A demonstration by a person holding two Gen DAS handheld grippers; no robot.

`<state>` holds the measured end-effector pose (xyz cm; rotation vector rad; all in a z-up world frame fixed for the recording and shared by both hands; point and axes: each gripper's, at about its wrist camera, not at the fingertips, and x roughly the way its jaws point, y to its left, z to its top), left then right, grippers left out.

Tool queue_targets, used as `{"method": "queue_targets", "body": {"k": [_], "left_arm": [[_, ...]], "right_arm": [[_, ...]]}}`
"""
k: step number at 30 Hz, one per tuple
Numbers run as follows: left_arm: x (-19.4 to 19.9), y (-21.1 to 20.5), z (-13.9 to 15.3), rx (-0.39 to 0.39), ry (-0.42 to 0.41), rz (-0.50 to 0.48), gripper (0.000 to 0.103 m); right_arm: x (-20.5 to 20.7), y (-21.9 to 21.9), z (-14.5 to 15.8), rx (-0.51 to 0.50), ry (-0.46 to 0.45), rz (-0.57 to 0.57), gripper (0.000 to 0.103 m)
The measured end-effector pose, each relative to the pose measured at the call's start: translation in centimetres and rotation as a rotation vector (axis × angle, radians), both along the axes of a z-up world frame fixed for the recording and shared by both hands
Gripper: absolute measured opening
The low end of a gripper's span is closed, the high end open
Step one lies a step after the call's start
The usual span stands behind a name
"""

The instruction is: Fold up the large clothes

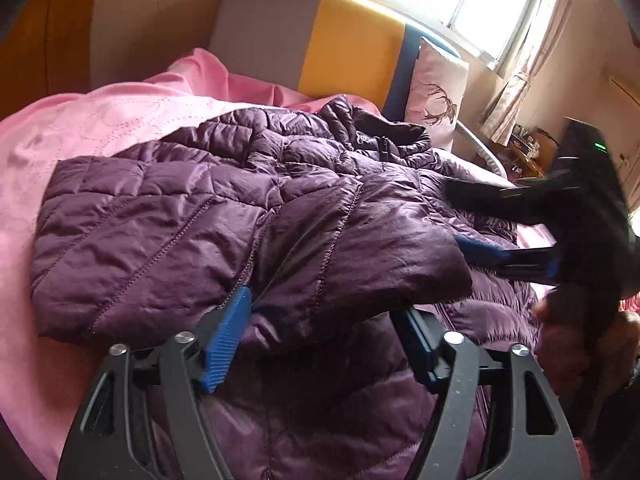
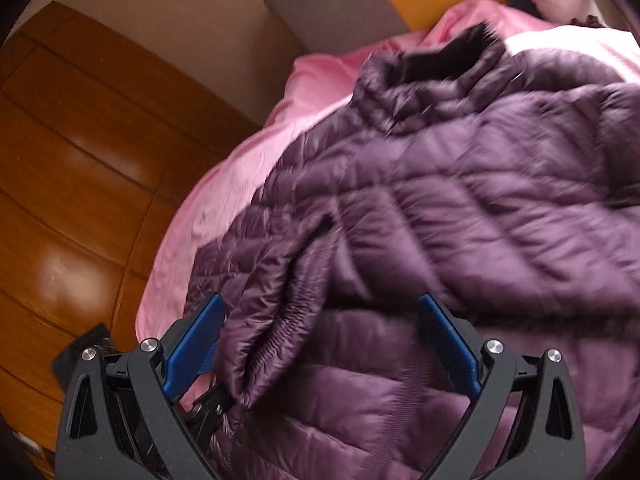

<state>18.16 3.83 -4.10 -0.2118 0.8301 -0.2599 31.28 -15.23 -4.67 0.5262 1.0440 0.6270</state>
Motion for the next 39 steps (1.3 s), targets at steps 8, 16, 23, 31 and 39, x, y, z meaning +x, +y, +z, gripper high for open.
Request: {"method": "queue_targets", "body": {"k": [8,16,23,31,39], "left_arm": [[-3.3,3.9,0.7,-0.017,-0.043,0.134,0.076],[-3.4,8.9,-0.6,-0.052,0.034,0.380,0.083],[0.7,9.3,-0.6,-0.043,0.074,0.420,0.083],[5.8,7.6,-1.6,0.034,0.123,0.403,0.083],[7.9,7.8,-4.3,0.083,0.200,0.422,0.083]], "right_arm": [[0.3,6.2,0.5,-0.131,-0.038,0.070,0.013],[0.8,7.5,10.5,-0.129,-0.274,0.046,0.010],[1.4,3.6,17.6,-0.041,-0.419,-0.082,0.009],[2.7,-5.8,16.3,-0.014,-0.372,-0.281,0.009],[2.0,-14.9,9.4,-0.070,-0.198,-0.463,0.009]]}}
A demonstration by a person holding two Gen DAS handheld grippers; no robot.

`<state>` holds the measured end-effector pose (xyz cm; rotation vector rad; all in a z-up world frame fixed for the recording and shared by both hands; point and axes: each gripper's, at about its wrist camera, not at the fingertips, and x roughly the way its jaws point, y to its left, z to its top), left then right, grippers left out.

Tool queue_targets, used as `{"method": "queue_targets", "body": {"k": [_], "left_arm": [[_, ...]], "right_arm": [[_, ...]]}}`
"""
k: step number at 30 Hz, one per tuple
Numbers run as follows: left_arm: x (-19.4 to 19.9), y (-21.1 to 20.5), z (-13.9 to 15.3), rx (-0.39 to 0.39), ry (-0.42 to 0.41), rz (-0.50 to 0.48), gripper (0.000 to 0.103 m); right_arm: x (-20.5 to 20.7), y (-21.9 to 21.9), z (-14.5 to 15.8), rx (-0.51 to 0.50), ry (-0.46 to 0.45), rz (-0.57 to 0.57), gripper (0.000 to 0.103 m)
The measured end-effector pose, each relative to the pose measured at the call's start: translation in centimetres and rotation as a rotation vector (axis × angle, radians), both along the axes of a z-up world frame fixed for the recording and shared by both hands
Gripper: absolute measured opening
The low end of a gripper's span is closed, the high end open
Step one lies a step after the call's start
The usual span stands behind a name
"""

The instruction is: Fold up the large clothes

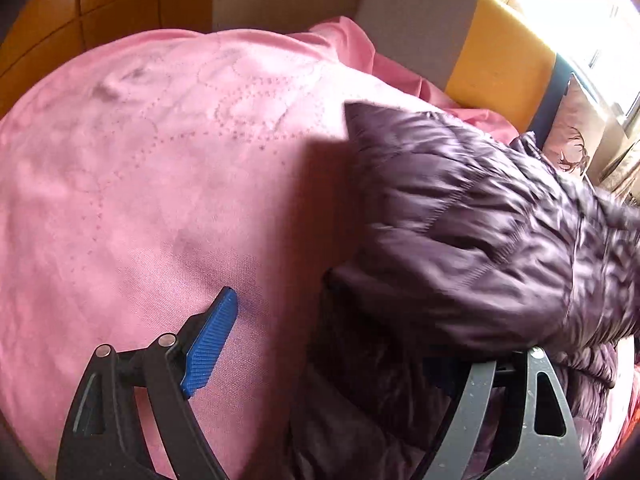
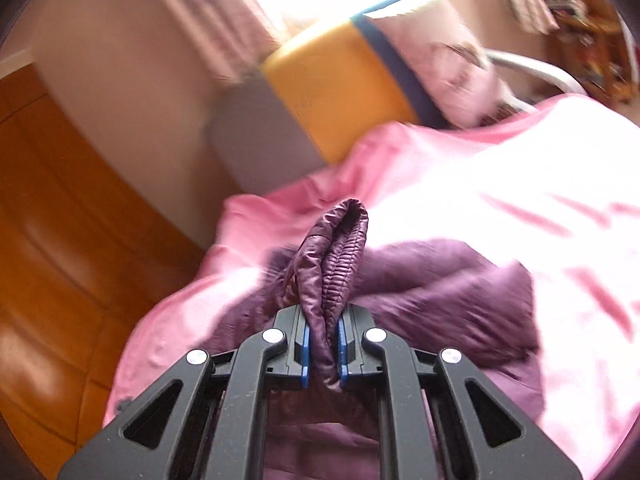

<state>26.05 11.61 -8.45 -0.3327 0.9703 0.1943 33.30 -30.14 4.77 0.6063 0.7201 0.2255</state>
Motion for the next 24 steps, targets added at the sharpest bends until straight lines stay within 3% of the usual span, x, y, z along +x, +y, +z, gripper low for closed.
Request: {"method": "queue_targets", "body": {"k": [8,12,15,17,18,19,23,24], "left_arm": [[0.3,-0.5,-0.5,0.071,0.017,-0.035,0.080],[-0.3,0.0,0.0,0.051,0.013,-0.030,0.080],[-1.8,0.7,1.0,0.054,0.001,-0.019,0.080],[-3.2,1.4,2.1,0.064,-0.039,-0.011,0.080],[-4.1,1.8,3.1,0.070,-0.076,-0.003,0.080],[-4.9,2.0,4.0,0.075,-0.116,0.002,0.080],[-6.1,1.2,7.1,0.069,-0.243,-0.056,0.081],[-5.6,0.3,7.5,0.053,-0.255,-0.103,0.081]], "right_arm": [[-0.8,-3.5,-9.1,-0.034,0.218,-0.104,0.009],[-1.6,-3.6,-10.2,-0.103,0.223,-0.121,0.009],[-1.5,-3.9,-10.3,-0.123,0.211,-0.116,0.020],[-2.2,-4.5,-10.0,-0.117,0.195,-0.130,0.034],[-2.9,-4.7,-9.4,-0.137,0.179,-0.148,0.049],[-3.6,-4.8,-8.5,-0.160,0.156,-0.166,0.055],[-5.9,-3.2,-5.9,-0.228,0.049,-0.159,0.060],[-6.3,-2.4,-5.3,-0.249,0.027,-0.144,0.066]]}}
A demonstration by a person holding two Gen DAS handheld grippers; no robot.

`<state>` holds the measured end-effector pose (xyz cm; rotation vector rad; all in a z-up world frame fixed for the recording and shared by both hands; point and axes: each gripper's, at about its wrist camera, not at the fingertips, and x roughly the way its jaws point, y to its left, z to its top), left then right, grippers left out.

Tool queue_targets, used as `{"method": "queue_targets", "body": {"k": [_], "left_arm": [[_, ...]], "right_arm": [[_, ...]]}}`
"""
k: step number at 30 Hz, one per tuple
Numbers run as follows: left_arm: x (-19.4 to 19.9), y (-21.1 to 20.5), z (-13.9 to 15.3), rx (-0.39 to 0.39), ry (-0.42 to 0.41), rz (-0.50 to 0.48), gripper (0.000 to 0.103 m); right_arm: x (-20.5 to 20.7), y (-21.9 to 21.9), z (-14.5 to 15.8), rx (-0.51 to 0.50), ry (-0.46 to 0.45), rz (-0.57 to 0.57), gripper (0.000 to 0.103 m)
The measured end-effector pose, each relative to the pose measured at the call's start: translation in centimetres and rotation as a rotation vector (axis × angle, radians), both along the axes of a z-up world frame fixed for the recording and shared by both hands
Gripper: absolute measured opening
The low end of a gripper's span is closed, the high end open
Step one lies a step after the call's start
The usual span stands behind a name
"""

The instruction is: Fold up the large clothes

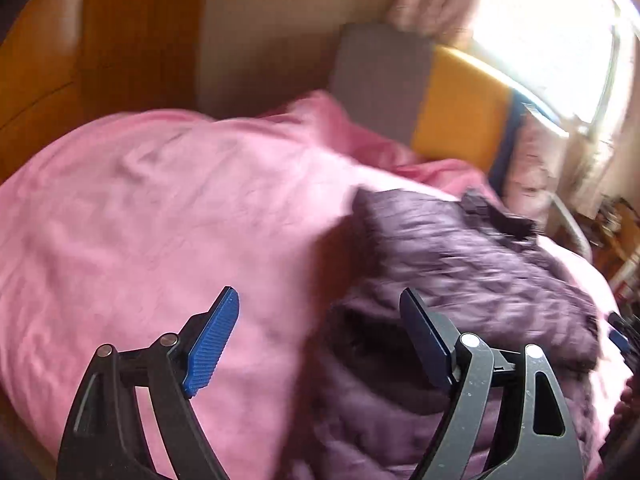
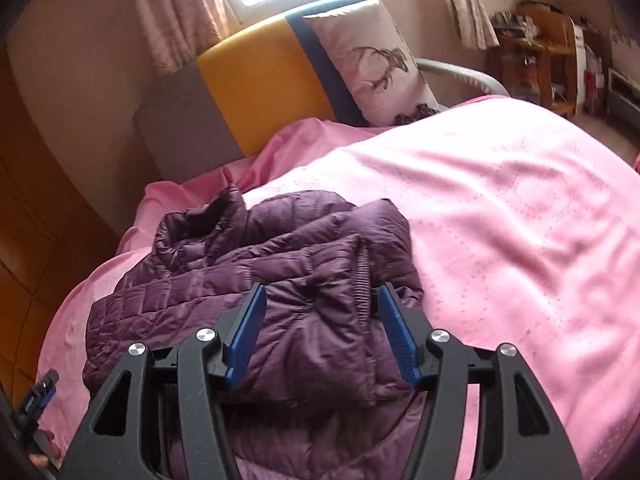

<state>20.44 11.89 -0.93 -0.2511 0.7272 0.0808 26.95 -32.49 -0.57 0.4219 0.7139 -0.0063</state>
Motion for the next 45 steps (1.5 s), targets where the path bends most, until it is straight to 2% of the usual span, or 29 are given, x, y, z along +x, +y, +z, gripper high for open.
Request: {"method": "queue_targets", "body": {"k": [1,3,5,9,12,14,17,22,25,27,30,32,35,38,42,45], "left_arm": [[0.4,-0.9,0.1,-0.005,-0.003,-0.043,0.081],[1.7,-3.5,-0.2,0.012,0.009,-0.126,0.081],[3.1,-5.8,-1.5,0.041,0.054,-0.188,0.081],[5.0,-7.7,-4.8,0.050,0.156,-0.211,0.081],[5.6,-6.9,-7.3,0.000,0.204,-0.202,0.084],[5.7,-6.7,-7.9,-0.015,0.207,-0.198,0.084],[5.7,-7.3,-8.3,0.026,0.205,-0.191,0.085],[5.0,-7.5,-6.8,0.013,0.214,-0.176,0.085],[3.6,-7.3,-4.5,0.046,0.136,-0.170,0.085],[3.2,-7.2,-2.7,0.071,0.070,-0.169,0.085],[4.6,-7.3,-0.9,0.082,0.024,-0.181,0.085],[6.3,-7.7,-0.6,0.091,0.023,-0.195,0.085],[9.2,-8.5,-1.3,0.113,0.050,-0.218,0.085],[11.6,-8.3,-3.3,0.110,0.113,-0.216,0.085],[13.3,-7.8,-6.3,0.062,0.176,-0.208,0.085],[13.2,-7.8,-7.8,0.062,0.160,-0.205,0.085]], "right_arm": [[-0.1,1.2,0.2,-0.025,-0.010,0.026,0.074],[0.3,3.4,0.0,-0.077,-0.003,0.069,0.080],[1.5,5.8,-1.2,-0.131,0.028,0.104,0.081],[2.8,7.0,-4.7,-0.200,0.109,0.112,0.086],[3.3,6.5,-6.6,-0.184,0.140,0.119,0.087],[3.9,6.8,-7.7,-0.193,0.160,0.123,0.088],[4.6,7.3,-8.3,-0.228,0.189,0.121,0.088],[4.4,7.3,-7.8,-0.231,0.197,0.125,0.089],[3.7,7.6,-6.1,-0.265,0.183,0.111,0.094],[3.2,8.0,-4.6,-0.250,0.132,0.097,0.094],[3.6,9.3,-2.8,-0.231,0.075,0.122,0.095],[4.6,10.5,-2.5,-0.232,0.065,0.143,0.095],[6.9,11.8,-2.9,-0.253,0.077,0.148,0.095],[8.9,12.3,-3.9,-0.285,0.102,0.137,0.095],[10.6,12.6,-5.9,-0.326,0.137,0.145,0.097],[10.8,12.8,-7.4,-0.346,0.133,0.151,0.097]]}}
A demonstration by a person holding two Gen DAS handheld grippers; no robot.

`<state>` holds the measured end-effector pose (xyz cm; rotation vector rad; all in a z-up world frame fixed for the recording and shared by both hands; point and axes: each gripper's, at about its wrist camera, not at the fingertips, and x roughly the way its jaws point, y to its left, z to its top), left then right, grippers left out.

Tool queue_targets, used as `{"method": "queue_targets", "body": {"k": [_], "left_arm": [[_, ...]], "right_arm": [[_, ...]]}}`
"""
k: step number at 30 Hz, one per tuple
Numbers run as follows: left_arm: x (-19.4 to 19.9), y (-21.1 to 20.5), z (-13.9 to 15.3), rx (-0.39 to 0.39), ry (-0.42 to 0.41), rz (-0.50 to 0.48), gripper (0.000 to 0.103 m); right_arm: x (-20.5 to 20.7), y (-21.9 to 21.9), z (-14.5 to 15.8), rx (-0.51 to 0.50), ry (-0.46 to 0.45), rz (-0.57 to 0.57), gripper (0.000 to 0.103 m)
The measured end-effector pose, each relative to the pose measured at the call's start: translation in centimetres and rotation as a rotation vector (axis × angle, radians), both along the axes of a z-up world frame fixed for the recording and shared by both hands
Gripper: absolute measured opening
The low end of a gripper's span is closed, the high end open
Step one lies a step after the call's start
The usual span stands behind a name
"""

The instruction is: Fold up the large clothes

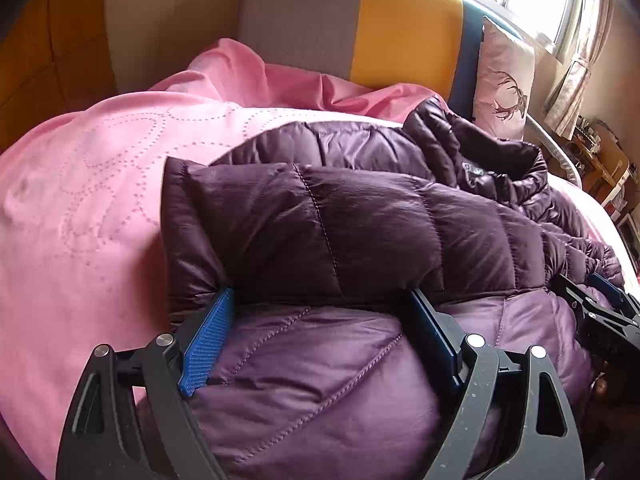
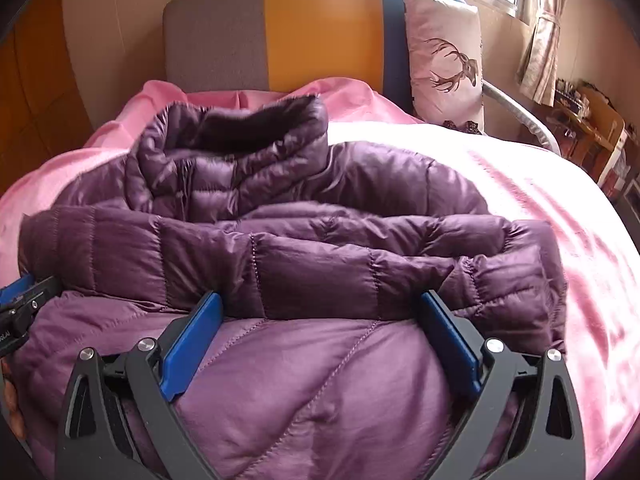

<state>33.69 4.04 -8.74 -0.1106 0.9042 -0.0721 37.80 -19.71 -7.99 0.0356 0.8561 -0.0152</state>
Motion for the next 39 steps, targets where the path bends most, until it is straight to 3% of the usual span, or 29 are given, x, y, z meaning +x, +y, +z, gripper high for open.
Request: {"method": "queue_targets", "body": {"k": [11,15,21,30,39], "left_arm": [[-0.8,-0.5,0.4,0.037,-0.029,0.014,0.085],[-4.1,-0.1,2.7,0.027,-0.069,0.063,0.092],[-10.0,0.1,5.0,0.037,-0.120,0.071,0.095],[-15.2,0.1,5.0,0.027,-0.106,0.065,0.098],[-18.7,0.4,3.8,0.051,-0.071,0.063,0.098]], "right_arm": [[0.8,-0.2,-1.7,0.027,0.015,0.007,0.099],[0.5,-0.5,-1.5,0.055,0.003,0.012,0.101],[-0.1,-0.7,-0.4,0.070,0.014,0.020,0.101],[-5.8,-1.3,2.3,0.134,0.000,0.042,0.101],[-11.8,-2.6,1.2,0.162,0.092,0.052,0.101]]}}
